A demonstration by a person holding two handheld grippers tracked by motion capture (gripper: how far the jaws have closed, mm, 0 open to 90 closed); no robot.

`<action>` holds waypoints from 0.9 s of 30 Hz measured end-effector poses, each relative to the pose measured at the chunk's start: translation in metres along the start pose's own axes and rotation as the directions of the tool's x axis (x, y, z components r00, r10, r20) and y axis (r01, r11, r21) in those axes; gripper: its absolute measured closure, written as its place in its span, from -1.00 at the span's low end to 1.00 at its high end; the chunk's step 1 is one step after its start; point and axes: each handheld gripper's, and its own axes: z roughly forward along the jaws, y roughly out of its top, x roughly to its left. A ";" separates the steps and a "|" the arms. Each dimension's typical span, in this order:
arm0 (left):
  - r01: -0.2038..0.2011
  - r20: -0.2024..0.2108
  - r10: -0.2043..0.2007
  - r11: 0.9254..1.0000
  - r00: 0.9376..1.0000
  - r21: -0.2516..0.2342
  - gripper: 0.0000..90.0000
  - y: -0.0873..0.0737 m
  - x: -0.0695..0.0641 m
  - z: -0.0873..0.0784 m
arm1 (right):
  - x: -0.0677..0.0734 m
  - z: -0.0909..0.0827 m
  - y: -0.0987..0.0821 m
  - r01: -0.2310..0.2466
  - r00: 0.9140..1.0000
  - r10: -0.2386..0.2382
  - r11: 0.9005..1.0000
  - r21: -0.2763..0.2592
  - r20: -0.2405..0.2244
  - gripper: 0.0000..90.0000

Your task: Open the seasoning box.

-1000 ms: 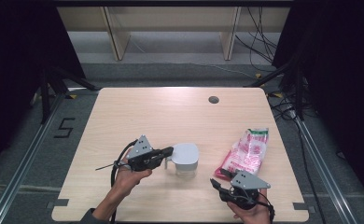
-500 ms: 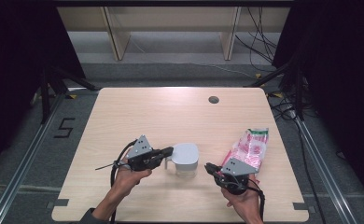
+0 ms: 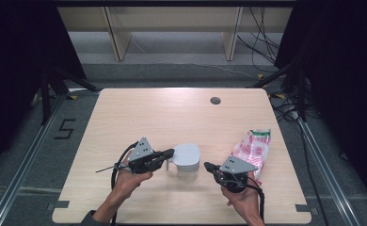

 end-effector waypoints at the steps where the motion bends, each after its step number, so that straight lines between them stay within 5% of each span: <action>1: -0.009 -0.004 0.009 1.000 1.000 0.004 0.98 0.000 0.000 -0.001 | -0.003 0.002 0.001 0.020 1.000 -0.020 1.000 -0.011 -0.014 1.00; 3: -0.008 0.001 0.008 1.000 1.000 0.001 0.98 -0.001 0.001 -0.001 | -0.004 0.003 0.002 0.048 0.999 -0.048 0.999 -0.024 -0.017 1.00; 6: 0.005 0.002 -0.005 1.000 1.000 -0.002 0.99 -0.001 0.001 -0.001 | -0.004 0.003 0.003 0.020 1.000 -0.020 1.000 -0.009 -0.014 1.00; 15: 0.007 0.004 -0.007 1.000 1.000 -0.002 0.99 -0.001 0.001 -0.001 | -0.006 0.004 0.011 0.047 0.999 -0.048 0.998 -0.035 -0.011 1.00; 17: 0.011 0.006 -0.011 1.000 1.000 -0.005 0.99 -0.001 0.001 -0.001 | -0.004 0.003 0.011 0.015 1.000 -0.015 1.000 -0.019 -0.013 1.00; 20: 0.011 0.005 -0.011 1.000 1.000 -0.005 0.99 -0.002 0.001 -0.001 | -0.006 0.006 0.012 0.053 0.998 -0.053 0.998 -0.034 -0.017 1.00; 27: 0.001 -0.006 -0.001 1.000 1.000 0.006 0.98 -0.001 0.000 -0.002 | -0.002 0.009 0.015 0.050 0.998 -0.051 0.998 -0.030 -0.027 1.00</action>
